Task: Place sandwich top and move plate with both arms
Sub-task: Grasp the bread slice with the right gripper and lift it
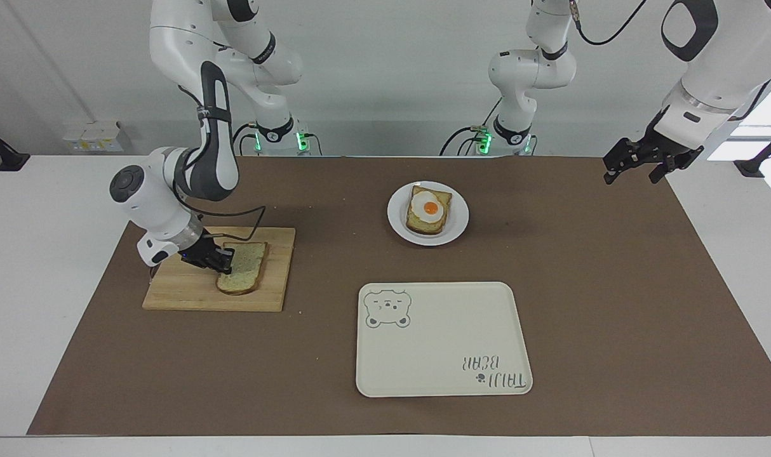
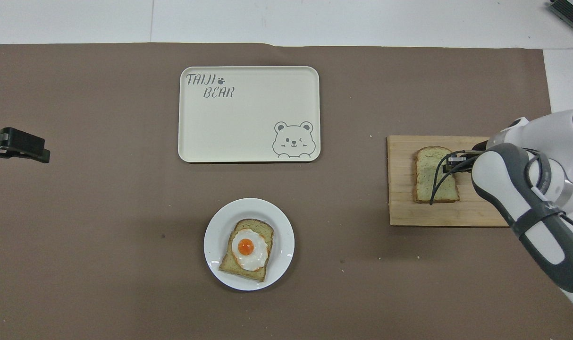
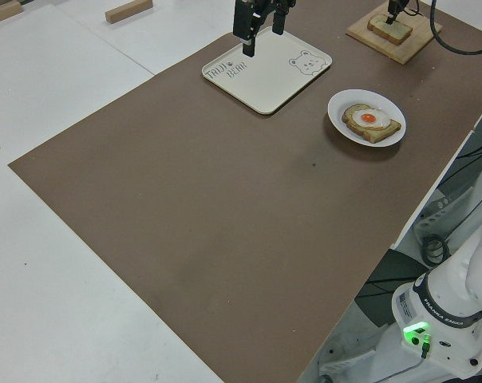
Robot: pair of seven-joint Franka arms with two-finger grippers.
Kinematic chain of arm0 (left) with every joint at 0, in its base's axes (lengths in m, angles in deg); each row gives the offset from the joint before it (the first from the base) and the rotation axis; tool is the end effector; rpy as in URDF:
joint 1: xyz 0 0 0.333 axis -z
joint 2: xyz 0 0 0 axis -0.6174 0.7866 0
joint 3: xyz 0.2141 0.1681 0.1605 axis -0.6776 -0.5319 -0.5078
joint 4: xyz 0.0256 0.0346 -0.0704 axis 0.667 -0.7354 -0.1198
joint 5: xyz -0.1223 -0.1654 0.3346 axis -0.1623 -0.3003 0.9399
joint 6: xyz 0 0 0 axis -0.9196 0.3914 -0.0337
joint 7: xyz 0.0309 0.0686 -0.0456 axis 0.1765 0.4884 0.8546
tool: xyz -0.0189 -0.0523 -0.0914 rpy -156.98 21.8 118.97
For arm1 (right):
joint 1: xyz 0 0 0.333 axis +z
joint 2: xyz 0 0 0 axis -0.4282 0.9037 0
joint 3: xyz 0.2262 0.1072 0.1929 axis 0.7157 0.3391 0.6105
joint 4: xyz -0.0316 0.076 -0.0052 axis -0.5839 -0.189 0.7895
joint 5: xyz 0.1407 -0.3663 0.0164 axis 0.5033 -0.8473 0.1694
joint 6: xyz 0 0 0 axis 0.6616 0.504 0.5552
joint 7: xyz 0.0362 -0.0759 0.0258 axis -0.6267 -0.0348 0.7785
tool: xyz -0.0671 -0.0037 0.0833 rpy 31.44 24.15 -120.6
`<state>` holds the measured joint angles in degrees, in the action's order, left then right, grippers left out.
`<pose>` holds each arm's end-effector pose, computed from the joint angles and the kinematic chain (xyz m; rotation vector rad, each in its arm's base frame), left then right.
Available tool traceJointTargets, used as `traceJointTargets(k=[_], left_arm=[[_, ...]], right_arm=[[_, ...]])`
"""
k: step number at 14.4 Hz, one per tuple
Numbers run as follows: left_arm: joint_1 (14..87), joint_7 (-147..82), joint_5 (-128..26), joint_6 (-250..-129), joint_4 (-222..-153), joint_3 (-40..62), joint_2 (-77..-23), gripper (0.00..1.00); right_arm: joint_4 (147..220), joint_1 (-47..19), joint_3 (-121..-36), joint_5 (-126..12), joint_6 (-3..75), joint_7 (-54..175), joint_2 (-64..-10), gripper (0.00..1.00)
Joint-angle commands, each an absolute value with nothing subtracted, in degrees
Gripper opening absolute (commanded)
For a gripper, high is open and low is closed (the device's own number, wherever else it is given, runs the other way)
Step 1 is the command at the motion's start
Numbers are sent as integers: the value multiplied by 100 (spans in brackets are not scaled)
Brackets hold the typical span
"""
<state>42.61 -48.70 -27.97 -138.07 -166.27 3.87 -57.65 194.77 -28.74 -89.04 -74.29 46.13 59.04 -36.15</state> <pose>0.5586 -0.0076 0.6166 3.1119 -0.0279 -0.0844 0.5886 -0.0635 0.3109 -2.9682 0.1504 0.0625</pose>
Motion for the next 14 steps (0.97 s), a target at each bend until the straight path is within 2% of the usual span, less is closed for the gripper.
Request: traceJointTargets(k=[1, 4, 9, 14], left_arm=[[4208, -4834, -2789, -13741, -16652, 422, -5816, 100], [4208, -4834, -2789, -13741, -16652, 422, -5816, 100], [4208, -4834, -2789, -13741, -16652, 422, -5816, 100], [4208, -4834, -2789, -13741, -16652, 422, -5816, 100]], right_arm=[[19288, -2922, -8836, -7337, 4595, 5680, -3471, 0], [19007, -2887, -8818, -7337, 4201, 5504, -3532, 0], [18409, -2878, -8757, -7275, 3033, 5556, -3901, 0], [18320, -2869, -8537, -6854, 2364, 5548, -4130, 0]])
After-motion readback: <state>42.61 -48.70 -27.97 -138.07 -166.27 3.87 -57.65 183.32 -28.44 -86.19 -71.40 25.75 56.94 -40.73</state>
